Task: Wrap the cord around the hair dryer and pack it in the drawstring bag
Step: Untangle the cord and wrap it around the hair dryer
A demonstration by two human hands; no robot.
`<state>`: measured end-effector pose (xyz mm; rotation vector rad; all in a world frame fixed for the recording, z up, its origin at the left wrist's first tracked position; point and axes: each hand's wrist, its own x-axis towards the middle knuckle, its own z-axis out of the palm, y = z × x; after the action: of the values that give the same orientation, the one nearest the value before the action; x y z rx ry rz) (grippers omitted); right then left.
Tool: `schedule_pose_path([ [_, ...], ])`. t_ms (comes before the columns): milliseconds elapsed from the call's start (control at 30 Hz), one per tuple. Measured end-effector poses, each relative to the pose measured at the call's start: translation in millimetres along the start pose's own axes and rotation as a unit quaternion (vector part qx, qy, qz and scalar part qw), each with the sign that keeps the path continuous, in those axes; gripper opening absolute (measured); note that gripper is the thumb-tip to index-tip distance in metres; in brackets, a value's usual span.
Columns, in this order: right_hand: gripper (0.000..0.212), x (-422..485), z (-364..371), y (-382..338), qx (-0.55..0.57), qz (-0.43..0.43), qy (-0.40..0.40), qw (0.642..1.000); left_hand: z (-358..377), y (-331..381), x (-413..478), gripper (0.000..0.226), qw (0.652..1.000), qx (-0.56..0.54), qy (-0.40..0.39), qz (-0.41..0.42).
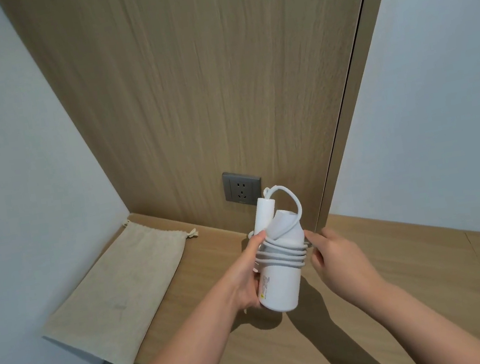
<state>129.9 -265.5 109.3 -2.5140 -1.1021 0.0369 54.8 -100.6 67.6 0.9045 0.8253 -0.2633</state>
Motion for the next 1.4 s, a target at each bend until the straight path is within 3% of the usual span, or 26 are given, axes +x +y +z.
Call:
schedule_pose_path([
  [233, 0.029, -3, 0, 5, 0.050, 0.001, -0.010, 0.999, 2, 2, -5, 0.039, 0.996, 0.036, 0.030, 0.075],
  [467, 0.024, 7, -17, -3, 0.072, -0.056, -0.057, 0.994, -1, 1, 3, 0.061, 0.999, -0.044, -0.004, 0.005],
  [567, 0.024, 18, -31, -1, 0.194, 0.013, -0.052, 0.980, -8, 1, 5, 0.056, 0.997, -0.079, -0.004, -0.001],
  [633, 0.016, 29, -36, 6, 0.326, 0.104, -0.021, 0.939, -12, 3, 6, 0.055, 0.996, -0.085, -0.009, 0.000],
  [700, 0.013, 38, -40, 15, 0.455, 0.161, -0.001, 0.876, -15, 5, 3, 0.053, 0.996, -0.087, -0.025, 0.002],
  [833, 0.011, 40, -29, 25, 0.648, 0.187, -0.014, 0.738, -14, 6, 0, 0.058, 0.993, -0.105, -0.055, -0.003],
  [933, 0.015, 36, -16, 24, 0.686, 0.176, -0.020, 0.706, -14, 2, 3, 0.060, 0.990, -0.133, -0.054, -0.009],
  [1067, 0.024, 29, -11, 17, 0.643, 0.157, -0.028, 0.749, -14, -3, 8, 0.062, 0.986, -0.164, -0.038, -0.007],
  [1167, 0.017, 23, -13, 6, 0.462, 0.119, 0.026, 0.878, -9, -4, 10, 0.066, 0.987, -0.161, -0.017, 0.002],
  [1233, 0.007, 20, -12, -4, 0.342, 0.092, 0.053, 0.934, -4, -5, 13, 0.067, 0.989, -0.151, 0.000, 0.009],
  [1400, 0.020, 6, -1, -34, 0.227, 0.096, 0.131, 0.960, 13, -4, 16, 0.053, 0.993, -0.073, 0.056, 0.077],
])
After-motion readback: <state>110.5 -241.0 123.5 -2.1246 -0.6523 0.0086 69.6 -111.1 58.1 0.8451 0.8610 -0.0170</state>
